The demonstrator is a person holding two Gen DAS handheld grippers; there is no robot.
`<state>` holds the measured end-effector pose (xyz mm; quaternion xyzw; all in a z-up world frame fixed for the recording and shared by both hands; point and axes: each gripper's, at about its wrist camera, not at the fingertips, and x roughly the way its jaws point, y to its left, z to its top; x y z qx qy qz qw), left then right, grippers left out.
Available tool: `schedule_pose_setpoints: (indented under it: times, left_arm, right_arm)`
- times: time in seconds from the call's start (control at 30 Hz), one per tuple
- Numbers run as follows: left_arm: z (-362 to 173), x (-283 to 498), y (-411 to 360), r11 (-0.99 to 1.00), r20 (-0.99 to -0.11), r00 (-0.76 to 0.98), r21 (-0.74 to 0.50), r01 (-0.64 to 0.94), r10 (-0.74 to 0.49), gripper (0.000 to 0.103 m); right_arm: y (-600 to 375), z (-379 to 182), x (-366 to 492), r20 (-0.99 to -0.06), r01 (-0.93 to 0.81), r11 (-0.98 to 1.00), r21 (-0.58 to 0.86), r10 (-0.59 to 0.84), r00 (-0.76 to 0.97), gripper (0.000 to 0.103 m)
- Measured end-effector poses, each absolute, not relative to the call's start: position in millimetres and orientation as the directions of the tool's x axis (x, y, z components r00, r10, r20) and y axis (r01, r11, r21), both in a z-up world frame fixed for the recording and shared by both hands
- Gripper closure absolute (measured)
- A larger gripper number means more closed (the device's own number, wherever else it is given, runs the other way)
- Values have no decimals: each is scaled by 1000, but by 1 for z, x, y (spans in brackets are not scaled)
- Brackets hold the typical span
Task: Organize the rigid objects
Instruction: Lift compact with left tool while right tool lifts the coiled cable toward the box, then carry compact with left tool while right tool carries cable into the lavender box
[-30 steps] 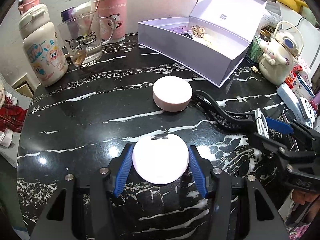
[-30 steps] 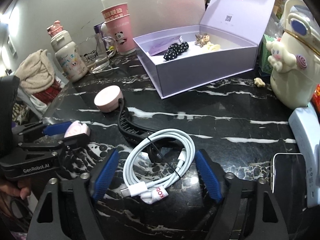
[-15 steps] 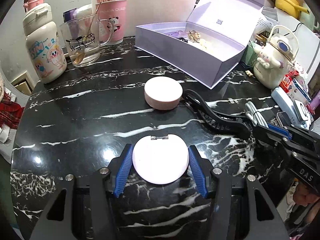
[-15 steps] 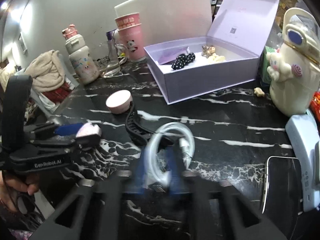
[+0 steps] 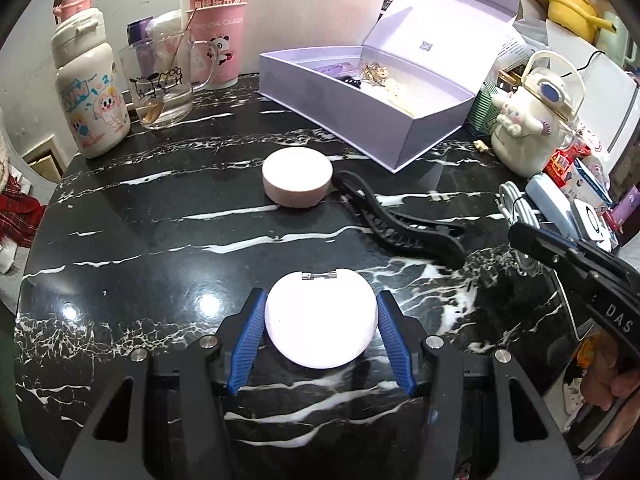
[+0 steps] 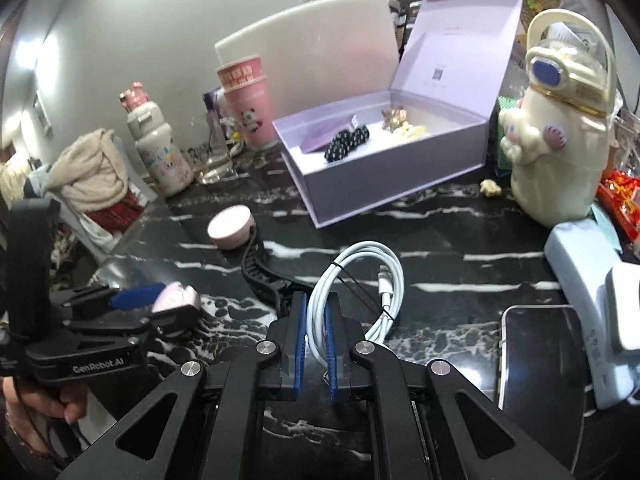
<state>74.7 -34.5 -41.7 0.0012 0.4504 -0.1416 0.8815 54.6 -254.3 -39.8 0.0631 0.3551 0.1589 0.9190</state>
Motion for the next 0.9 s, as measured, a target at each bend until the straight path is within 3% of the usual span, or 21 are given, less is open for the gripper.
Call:
schedule_pose_setpoints:
  times: [0.9]
  left_arm:
    - [34, 159, -83, 915, -729, 596, -103, 389, -336, 48]
  right_arm:
    - [-272, 25, 122, -610, -268, 934, 237, 358, 707, 94]
